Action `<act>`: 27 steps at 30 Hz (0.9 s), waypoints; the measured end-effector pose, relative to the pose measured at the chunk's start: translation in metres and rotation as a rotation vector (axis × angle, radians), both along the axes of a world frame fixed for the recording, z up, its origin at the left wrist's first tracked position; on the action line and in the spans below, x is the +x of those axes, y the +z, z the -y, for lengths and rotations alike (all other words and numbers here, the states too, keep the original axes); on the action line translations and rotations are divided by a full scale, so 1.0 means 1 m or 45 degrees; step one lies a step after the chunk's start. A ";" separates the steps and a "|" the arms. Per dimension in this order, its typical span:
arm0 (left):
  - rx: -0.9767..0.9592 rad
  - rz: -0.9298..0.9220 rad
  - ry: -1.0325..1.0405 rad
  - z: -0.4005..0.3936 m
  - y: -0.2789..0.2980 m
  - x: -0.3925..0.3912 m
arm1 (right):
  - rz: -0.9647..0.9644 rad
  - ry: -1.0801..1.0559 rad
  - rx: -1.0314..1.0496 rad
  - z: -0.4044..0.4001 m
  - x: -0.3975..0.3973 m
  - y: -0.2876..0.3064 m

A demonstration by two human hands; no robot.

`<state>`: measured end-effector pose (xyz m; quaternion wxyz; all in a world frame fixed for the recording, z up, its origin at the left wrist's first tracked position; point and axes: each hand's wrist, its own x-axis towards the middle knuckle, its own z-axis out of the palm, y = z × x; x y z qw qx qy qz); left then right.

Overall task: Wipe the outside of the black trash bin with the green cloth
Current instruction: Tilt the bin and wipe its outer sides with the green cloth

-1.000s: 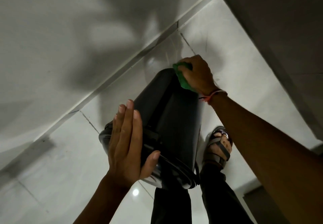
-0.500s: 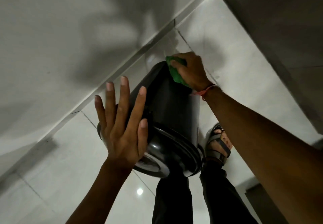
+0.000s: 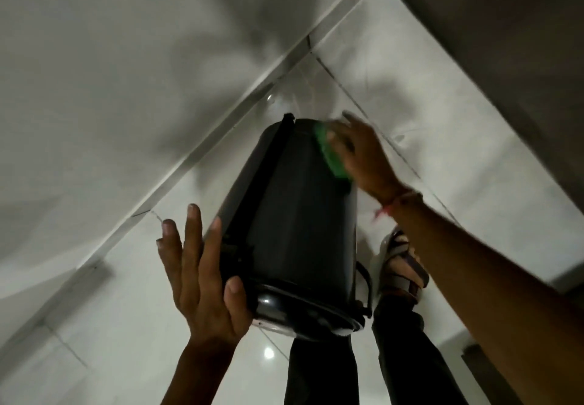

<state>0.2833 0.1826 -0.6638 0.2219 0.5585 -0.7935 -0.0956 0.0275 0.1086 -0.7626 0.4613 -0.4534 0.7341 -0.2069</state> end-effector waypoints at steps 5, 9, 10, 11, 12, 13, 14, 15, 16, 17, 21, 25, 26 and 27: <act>0.054 -0.034 0.067 0.018 0.001 -0.005 | 0.302 0.096 0.014 0.022 0.010 0.012; 0.045 -0.019 0.017 0.018 0.001 -0.002 | 0.273 0.559 -0.248 -0.028 0.038 0.065; 0.023 0.001 -0.020 0.017 0.001 -0.003 | 0.243 0.557 -0.261 -0.025 0.035 0.062; 0.003 0.016 -0.053 0.017 0.000 -0.005 | 0.185 0.506 -0.231 -0.017 0.029 0.054; -0.017 0.023 -0.076 0.018 -0.002 -0.008 | 0.111 0.433 -0.178 -0.005 0.024 0.040; -0.037 0.026 -0.086 0.020 -0.003 -0.010 | 0.060 0.344 -0.107 0.010 0.018 0.023; -0.048 0.025 -0.085 0.022 -0.004 -0.013 | 0.046 0.233 -0.032 0.026 0.014 0.009; -0.053 0.014 -0.078 0.024 -0.004 -0.016 | 0.056 0.116 0.049 0.039 0.010 -0.002; -0.049 -0.007 -0.063 0.026 -0.004 -0.019 | 0.085 0.027 0.118 0.049 0.007 -0.009; -0.035 -0.035 -0.042 0.028 -0.003 -0.021 | 0.125 -0.007 0.154 0.054 0.007 -0.012; 0.052 -0.129 0.057 0.036 0.000 -0.020 | 0.307 0.227 0.028 0.029 0.026 0.034; 0.049 -0.111 0.062 0.017 0.001 -0.016 | 0.177 0.324 -0.203 0.004 0.036 0.035; 0.042 -0.120 0.083 0.013 0.001 -0.017 | 0.110 0.196 -0.202 0.010 0.032 0.026; 0.034 -0.135 0.122 0.011 0.000 -0.019 | 0.059 0.045 -0.126 0.017 0.029 0.017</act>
